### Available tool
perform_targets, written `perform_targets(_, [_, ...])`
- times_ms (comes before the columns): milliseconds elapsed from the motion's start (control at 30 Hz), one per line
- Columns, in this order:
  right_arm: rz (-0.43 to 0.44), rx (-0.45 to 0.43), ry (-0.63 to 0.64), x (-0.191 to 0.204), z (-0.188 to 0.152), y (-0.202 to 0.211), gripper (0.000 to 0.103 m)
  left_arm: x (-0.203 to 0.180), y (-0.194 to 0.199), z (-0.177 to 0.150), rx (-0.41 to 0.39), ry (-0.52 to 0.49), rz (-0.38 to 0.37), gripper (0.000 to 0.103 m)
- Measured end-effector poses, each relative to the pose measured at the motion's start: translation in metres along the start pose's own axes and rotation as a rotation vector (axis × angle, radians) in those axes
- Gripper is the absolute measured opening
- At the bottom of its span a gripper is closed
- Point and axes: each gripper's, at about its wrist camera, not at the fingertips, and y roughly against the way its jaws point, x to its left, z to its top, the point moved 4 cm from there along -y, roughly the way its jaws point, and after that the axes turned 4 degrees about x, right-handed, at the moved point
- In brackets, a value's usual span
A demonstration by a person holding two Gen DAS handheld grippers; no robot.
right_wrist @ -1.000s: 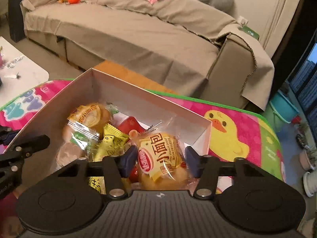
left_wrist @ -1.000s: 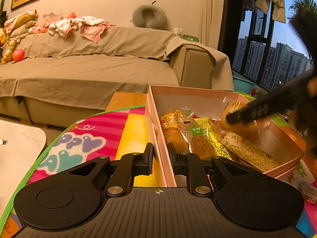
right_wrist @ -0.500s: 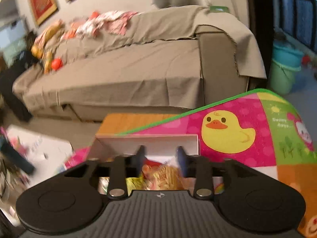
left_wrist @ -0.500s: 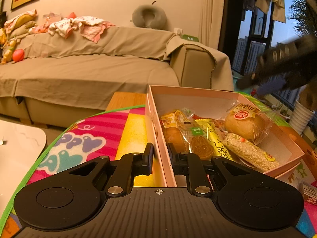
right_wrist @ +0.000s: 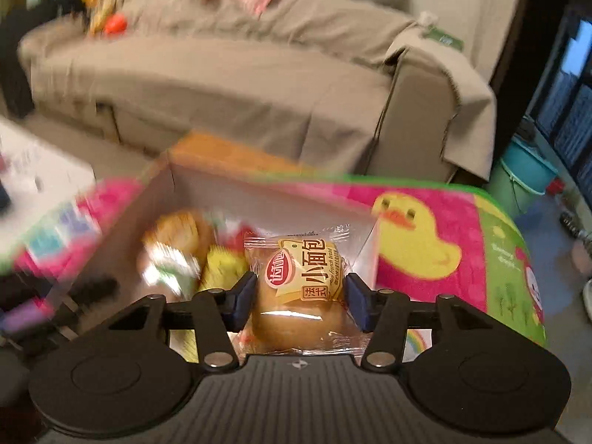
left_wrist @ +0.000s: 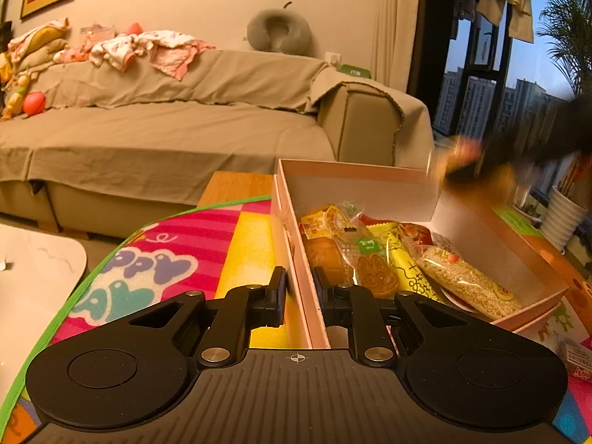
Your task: Organize objects
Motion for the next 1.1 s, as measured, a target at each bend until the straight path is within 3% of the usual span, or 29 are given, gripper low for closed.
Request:
perform_targets(167, [0.166, -0.173, -0.221, -0.027, 0.031, 0.056, 0.055, 0.000, 0.000, 0.000, 0.000, 0.000, -0.001, 0.018])
perform_targets(200, [0.196, -0.186, -0.249, -0.031, 0.034, 0.057, 0.060, 0.000, 0.000, 0.000, 0.000, 0.000, -0.001, 0.018])
perform_targets(233, [0.211, -0.188, -0.268, -0.034, 0.036, 0.055, 0.072, 0.000, 0.000, 0.000, 0.000, 0.000, -0.001, 0.018])
perform_targets(500, [0.171, -0.185, -0.351, -0.058, 0.005, 0.054, 0.075, 0.000, 0.000, 0.000, 0.000, 0.000, -0.001, 0.018])
perform_targets(667, [0.105, -0.192, -0.355, -0.085, -0.041, 0.082, 0.079, 0.000, 0.000, 0.000, 0.000, -0.001, -0.001, 0.018])
perform_targets(800, [0.044, -0.130, -0.329, -0.096, -0.092, 0.092, 0.081, 0.000, 0.000, 0.000, -0.001, -0.003, 0.001, 0.017])
perform_targets(1033, [0.054, -0.005, -0.338, -0.091, -0.188, 0.087, 0.084, 0.000, 0.000, 0.000, -0.001, -0.003, 0.000, 0.017])
perform_targets(1100, [0.059, 0.015, -0.329, -0.081, -0.201, 0.082, 0.084, 0.000, 0.000, 0.000, 0.000, -0.003, -0.001, 0.017])
